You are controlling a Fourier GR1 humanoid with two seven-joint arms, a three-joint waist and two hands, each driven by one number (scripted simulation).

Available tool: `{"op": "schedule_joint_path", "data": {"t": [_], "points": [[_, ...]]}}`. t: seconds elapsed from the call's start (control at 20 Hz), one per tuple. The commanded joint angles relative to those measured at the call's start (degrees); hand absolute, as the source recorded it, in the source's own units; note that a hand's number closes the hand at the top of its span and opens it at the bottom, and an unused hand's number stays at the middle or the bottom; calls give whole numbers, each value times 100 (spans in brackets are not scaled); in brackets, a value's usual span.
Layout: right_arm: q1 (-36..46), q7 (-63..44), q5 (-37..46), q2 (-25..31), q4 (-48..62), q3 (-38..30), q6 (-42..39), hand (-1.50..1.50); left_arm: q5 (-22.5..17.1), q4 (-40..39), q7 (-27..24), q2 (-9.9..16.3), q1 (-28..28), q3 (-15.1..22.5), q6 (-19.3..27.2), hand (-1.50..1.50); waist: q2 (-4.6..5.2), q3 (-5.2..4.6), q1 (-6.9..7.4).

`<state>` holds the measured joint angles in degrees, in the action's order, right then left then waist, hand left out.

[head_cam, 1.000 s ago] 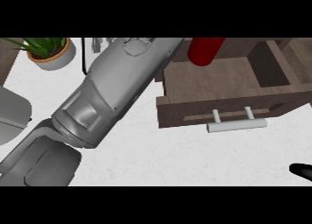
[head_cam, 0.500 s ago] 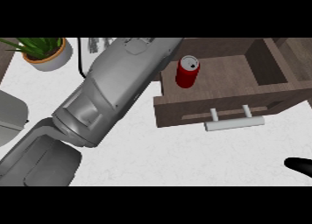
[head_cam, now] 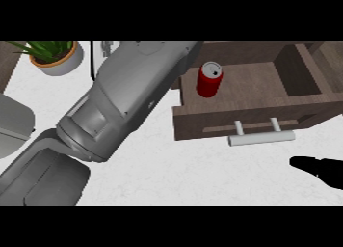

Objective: Pick up the can, place it into the drawer and close the drawer

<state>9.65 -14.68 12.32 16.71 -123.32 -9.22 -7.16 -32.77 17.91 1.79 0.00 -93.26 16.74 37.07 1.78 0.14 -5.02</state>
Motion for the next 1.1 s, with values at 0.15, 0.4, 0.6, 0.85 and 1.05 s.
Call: {"op": "schedule_joint_path", "data": {"t": [0.15,0.4,0.6,0.85,1.05], "points": [[552,533,1609,181,1128,794,272,-150,-273,132,-201,0,66,31,51,-150,-24,-3,246],[994,720,2471,182,1955,1302,513,-150,-184,-84,-173,0,-171,92,74,-150,-40,-3,344],[1044,877,3084,67,2571,1674,777,-150,-103,-179,25,0,-314,78,-17,-150,-93,-6,426],[1528,1242,3787,40,3930,1781,1300,-150,-119,-121,-104,140,-75,-74,-283,-150,-99,-8,535],[2040,1518,4082,-407,5100,1820,1988,-150,-55,-44,-98,229,-35,-132,-167,-150,-116,-7,602]]}}
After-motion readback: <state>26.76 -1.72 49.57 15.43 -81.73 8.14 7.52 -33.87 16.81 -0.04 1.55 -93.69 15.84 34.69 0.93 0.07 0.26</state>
